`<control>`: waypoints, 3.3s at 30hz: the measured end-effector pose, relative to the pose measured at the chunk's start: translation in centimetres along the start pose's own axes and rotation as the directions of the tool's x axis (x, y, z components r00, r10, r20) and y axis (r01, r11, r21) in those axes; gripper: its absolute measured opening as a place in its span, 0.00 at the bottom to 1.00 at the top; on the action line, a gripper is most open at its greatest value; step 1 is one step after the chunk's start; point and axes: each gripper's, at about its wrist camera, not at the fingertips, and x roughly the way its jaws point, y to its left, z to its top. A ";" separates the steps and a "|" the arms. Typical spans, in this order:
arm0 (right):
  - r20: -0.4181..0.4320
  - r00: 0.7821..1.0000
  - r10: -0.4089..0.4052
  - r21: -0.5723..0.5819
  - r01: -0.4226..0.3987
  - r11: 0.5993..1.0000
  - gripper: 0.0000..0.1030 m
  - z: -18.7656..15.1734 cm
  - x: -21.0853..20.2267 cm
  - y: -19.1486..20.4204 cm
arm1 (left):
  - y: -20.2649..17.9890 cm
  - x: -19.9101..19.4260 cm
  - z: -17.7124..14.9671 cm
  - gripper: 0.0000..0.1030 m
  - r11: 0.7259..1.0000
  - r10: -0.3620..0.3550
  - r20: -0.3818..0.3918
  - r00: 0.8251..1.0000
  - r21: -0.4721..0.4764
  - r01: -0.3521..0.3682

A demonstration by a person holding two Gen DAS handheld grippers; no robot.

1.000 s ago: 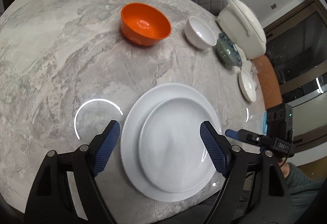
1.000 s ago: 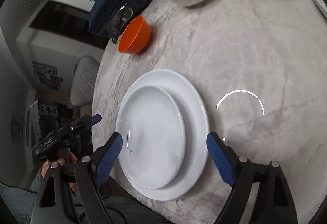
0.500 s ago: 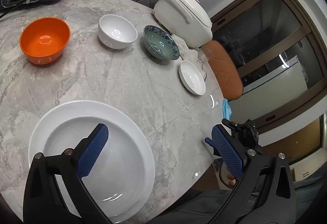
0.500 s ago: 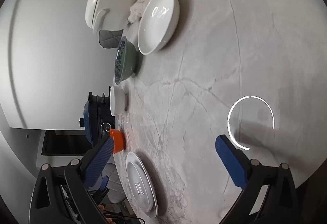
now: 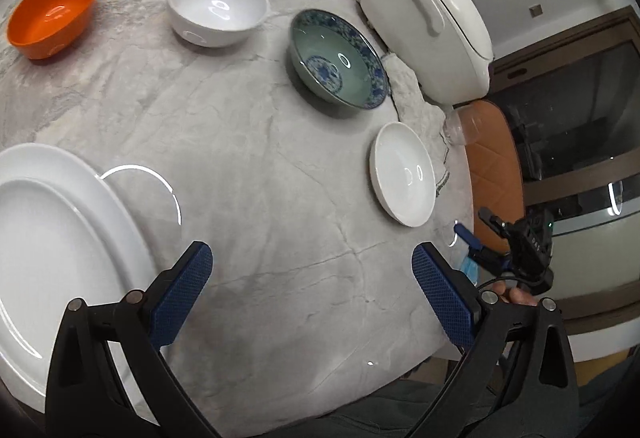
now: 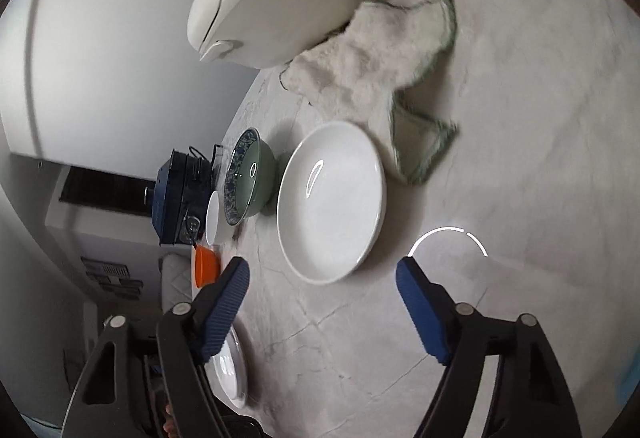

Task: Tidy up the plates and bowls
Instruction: 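Move both tools to the small white dish by the towel and grip it, then lift and carry the small white dish with both tools to the plate stack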

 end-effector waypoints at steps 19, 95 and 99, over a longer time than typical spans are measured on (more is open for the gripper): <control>-0.397 0.915 -0.075 -0.422 -0.110 0.900 0.50 11.6 7.4 1.1 | -9.2 15.5 3.8 0.83 0.980 0.118 -0.067 0.991 0.167 -0.106; -0.494 0.842 -0.219 -0.318 0.059 0.946 0.11 8.1 9.2 4.7 | -9.5 12.6 3.9 0.07 0.995 0.099 -0.164 0.981 0.001 -0.101; -0.517 0.829 -0.215 -0.304 0.058 0.951 0.11 7.0 9.1 5.7 | -8.9 10.9 2.9 0.07 0.995 0.094 -0.161 0.982 -0.021 -0.098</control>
